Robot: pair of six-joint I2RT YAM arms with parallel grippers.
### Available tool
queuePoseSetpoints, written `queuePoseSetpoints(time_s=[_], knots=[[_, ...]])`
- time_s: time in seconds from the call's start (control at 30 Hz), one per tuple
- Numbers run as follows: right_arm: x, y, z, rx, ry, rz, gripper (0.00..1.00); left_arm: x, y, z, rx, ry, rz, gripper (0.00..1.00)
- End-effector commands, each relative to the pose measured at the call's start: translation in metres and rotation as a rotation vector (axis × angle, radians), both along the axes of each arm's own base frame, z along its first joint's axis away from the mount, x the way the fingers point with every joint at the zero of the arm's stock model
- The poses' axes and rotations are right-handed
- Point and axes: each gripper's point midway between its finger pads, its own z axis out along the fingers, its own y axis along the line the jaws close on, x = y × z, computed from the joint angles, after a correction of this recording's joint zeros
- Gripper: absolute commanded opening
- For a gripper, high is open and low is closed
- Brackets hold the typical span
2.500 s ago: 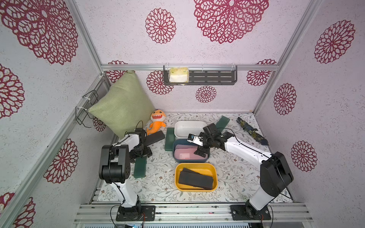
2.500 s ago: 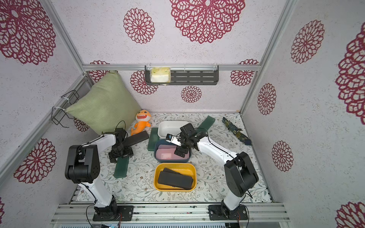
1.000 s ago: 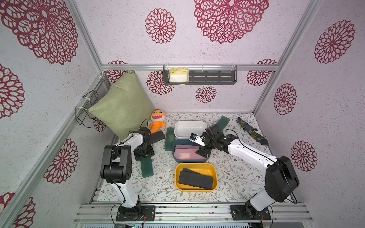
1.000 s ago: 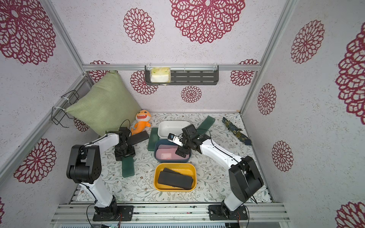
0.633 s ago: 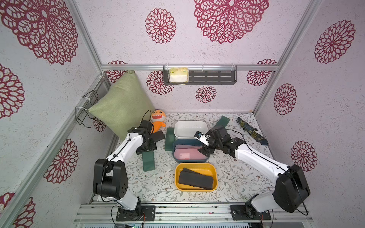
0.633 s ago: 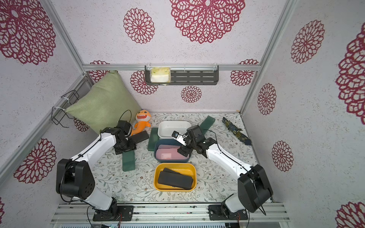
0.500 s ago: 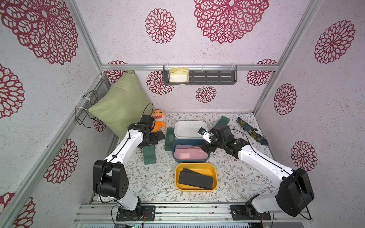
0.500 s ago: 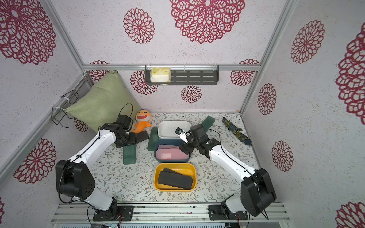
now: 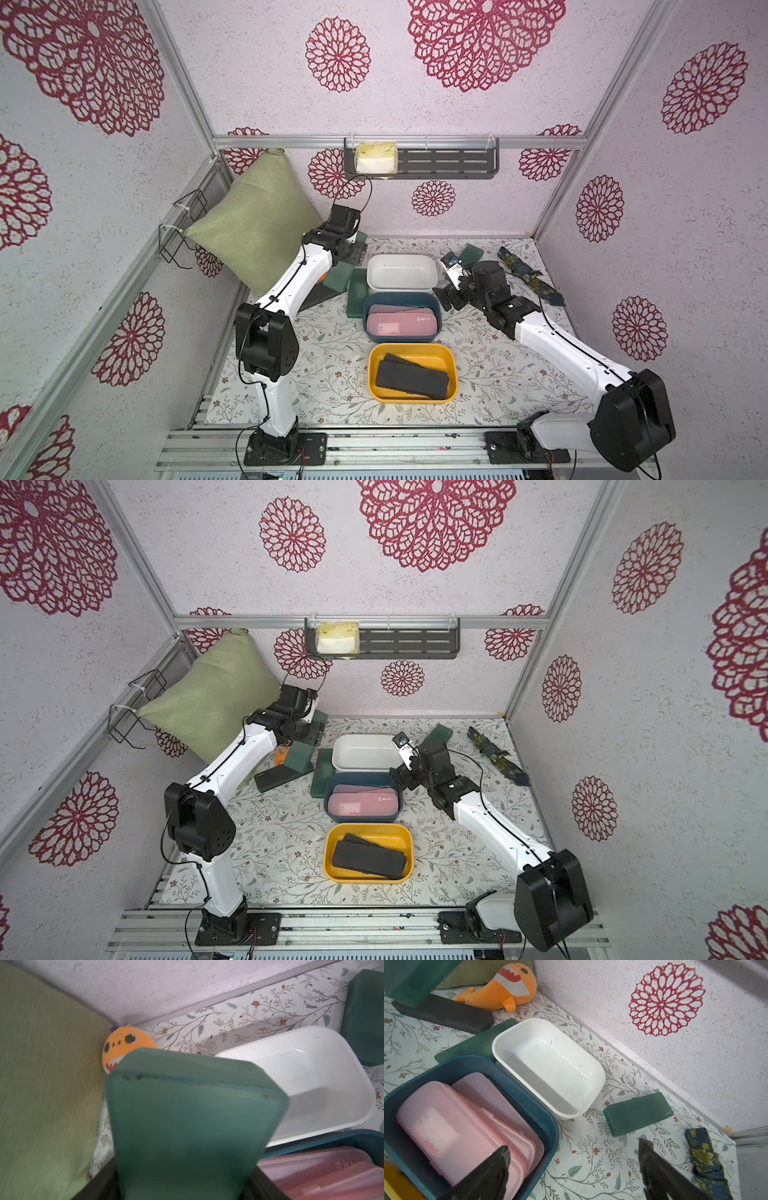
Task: Place the pencil cases by color into the storage box
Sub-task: Place the pencil case at the storage box.
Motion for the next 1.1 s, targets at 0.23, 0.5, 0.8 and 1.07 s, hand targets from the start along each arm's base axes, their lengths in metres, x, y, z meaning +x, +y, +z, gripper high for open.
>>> queuePoseSetpoints(time_s=[0.23,0.5,0.8,1.07], knots=[[0.005,-0.008,0.019,0.089,-0.048,-0.069,0.99,0.047,-0.079,0.021,0.095,-0.27,-0.38,0.15],[0.006,-0.018,0.009,0.088,-0.031,-0.127,0.99,0.057,-0.121,0.018,0.089,-0.31,-0.522,0.14],[0.003,-0.043,0.013,0.092,-0.048,-0.229,0.99,0.053,-0.152,-0.041,0.139,-0.174,-0.655,0.14],[-0.002,-0.056,0.017,0.105,-0.052,-0.263,0.99,0.046,-0.162,-0.083,0.21,-0.081,-0.716,0.14]])
